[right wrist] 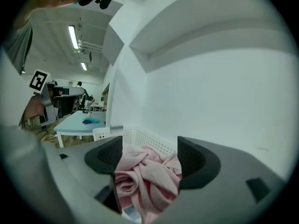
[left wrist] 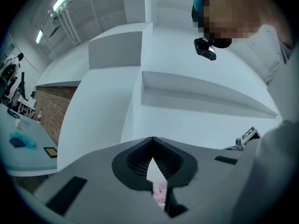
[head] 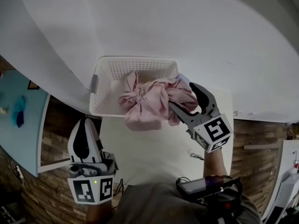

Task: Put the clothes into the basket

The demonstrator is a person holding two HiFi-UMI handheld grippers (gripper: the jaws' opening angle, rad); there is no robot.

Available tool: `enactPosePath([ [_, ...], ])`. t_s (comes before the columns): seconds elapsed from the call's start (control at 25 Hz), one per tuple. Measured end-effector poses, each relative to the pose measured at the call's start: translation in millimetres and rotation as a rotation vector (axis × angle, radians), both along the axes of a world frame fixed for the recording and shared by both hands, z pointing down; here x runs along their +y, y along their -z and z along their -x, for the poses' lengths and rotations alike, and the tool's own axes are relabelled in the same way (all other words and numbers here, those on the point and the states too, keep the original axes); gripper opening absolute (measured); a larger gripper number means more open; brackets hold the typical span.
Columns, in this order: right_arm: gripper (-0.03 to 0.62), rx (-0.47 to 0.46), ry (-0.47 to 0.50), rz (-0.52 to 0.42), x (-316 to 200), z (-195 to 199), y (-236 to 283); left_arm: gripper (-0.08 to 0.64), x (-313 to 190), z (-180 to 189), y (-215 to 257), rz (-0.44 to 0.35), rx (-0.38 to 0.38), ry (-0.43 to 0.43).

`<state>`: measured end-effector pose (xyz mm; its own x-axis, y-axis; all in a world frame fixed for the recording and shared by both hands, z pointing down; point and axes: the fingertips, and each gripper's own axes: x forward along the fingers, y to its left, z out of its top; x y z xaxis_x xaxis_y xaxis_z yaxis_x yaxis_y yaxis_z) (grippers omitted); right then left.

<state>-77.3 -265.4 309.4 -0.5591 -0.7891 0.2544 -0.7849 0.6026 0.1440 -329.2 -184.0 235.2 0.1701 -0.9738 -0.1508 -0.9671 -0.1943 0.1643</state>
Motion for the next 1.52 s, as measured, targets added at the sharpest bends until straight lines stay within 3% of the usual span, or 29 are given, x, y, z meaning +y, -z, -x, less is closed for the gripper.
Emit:
enactPosePath([
  [0.28, 0.334, -0.099, -0.074, -0.024, 48.4, -36.8, 4.4, 0.008, 13.4, -50.0, 10.1, -0.026, -0.034, -0.108],
  [0.44, 0.229, -0.124, -0.122, -0.044, 75.2, -61.6, -2.0, 0.008, 26.1, -87.8, 11.9, -0.031, -0.05, -0.157],
  [0.8, 0.06, -0.234, -0.176, -0.11, 117.6, -90.6, 3.5, 0.008, 48.1, -153.1, 14.2, -0.041, -0.086, -0.238],
  [1.04, 0.024, -0.237, -0.233, -0.088, 128.4, -96.0, 4.4, 0.008, 56.4, -168.5, 17.9, -0.055, -0.094, -0.248],
  [1.52, 0.008, -0.219, -0.168, -0.191, 136.3, -74.1, 32.2, 0.008, 66.3, -172.2, 21.8, -0.068, -0.096, -0.241],
])
